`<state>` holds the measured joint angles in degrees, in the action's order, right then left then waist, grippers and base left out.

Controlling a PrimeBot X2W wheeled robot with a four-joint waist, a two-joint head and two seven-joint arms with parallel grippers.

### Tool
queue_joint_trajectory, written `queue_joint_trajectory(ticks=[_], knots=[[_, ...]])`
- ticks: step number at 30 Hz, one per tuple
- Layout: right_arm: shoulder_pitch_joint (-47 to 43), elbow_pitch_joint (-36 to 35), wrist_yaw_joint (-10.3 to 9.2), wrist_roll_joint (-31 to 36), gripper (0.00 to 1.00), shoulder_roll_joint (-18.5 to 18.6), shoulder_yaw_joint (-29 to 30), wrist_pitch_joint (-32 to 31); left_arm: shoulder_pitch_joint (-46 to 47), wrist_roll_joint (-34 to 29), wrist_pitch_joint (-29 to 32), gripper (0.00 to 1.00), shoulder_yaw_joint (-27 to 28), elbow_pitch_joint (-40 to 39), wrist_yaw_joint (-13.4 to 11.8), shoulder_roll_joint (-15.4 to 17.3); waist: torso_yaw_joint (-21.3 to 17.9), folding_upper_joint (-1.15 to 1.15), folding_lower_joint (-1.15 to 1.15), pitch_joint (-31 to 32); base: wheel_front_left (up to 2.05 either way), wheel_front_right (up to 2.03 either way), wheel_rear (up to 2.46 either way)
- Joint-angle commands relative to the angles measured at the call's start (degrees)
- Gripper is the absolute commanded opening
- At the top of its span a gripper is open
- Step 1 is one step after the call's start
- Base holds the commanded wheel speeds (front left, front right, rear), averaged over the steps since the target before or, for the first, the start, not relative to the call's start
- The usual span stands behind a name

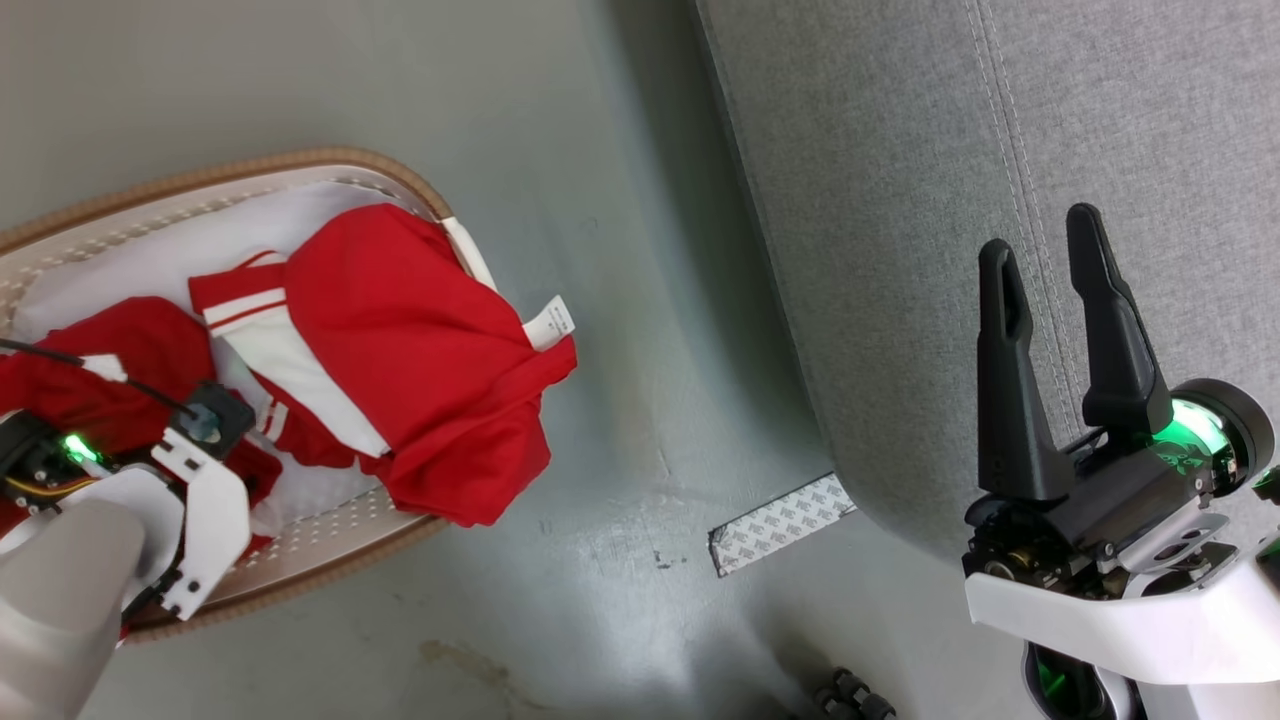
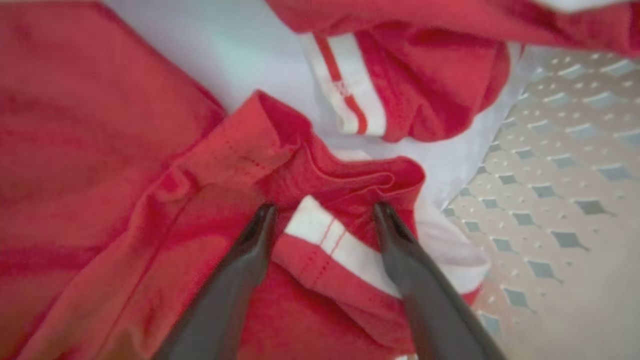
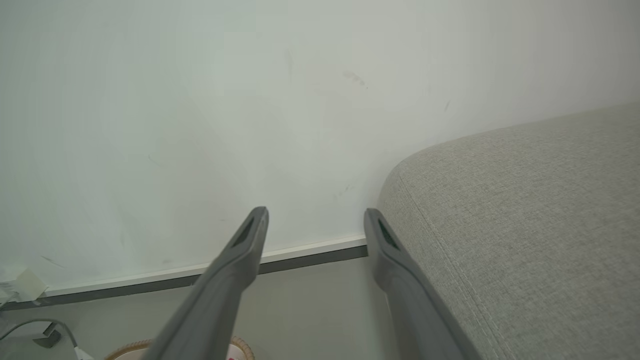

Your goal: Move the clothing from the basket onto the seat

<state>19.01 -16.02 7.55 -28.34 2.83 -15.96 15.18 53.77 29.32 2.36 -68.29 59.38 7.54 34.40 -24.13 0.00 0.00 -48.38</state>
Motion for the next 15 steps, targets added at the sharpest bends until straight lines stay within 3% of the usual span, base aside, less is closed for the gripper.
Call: queue_joint_trajectory(ticks=[1,2,4,5,6,15], knots=[[0.9,-0.1,-0.12,-0.4,1.00,0.1,-0.1,0.0,0.9,-1.1,0.1,1.00,-0.9,0.8,-0.1,0.5,-0.2,0.00,0.00,-0.2,0.00,0.00,0.00],[0.9,-0.1,-0.12,-0.5,1.00,0.1,-0.2,0.0,1.1,-1.3,0.2,1.00,-1.5,1.1,-0.1,0.5,-0.3,0.00,0.00,-0.3,0.00,0.00,0.00],[0.9,0.0,-0.12,-0.4,1.00,0.1,-0.3,0.0,1.4,-1.0,0.5,0.46,-2.1,1.5,-0.1,0.3,-0.5,0.00,0.00,-0.5,0.00,0.00,0.00],[0.9,0.0,-0.12,-0.4,1.00,0.1,-0.4,0.0,1.5,-0.6,0.6,0.27,-2.3,1.7,-0.1,0.2,-0.5,0.00,0.00,-0.5,0.00,0.00,0.00],[0.9,0.1,-0.12,-0.4,1.00,0.1,-0.4,0.0,1.6,-0.3,0.6,0.00,-2.6,1.7,-0.1,0.1,-0.5,0.00,0.00,-0.5,0.00,0.00,0.00],[0.9,1.5,-0.12,0.6,1.00,0.1,0.3,0.0,1.3,2.5,0.3,0.00,-3.8,-0.1,-0.1,-0.8,0.5,0.00,0.00,1.8,0.00,0.00,0.00]])
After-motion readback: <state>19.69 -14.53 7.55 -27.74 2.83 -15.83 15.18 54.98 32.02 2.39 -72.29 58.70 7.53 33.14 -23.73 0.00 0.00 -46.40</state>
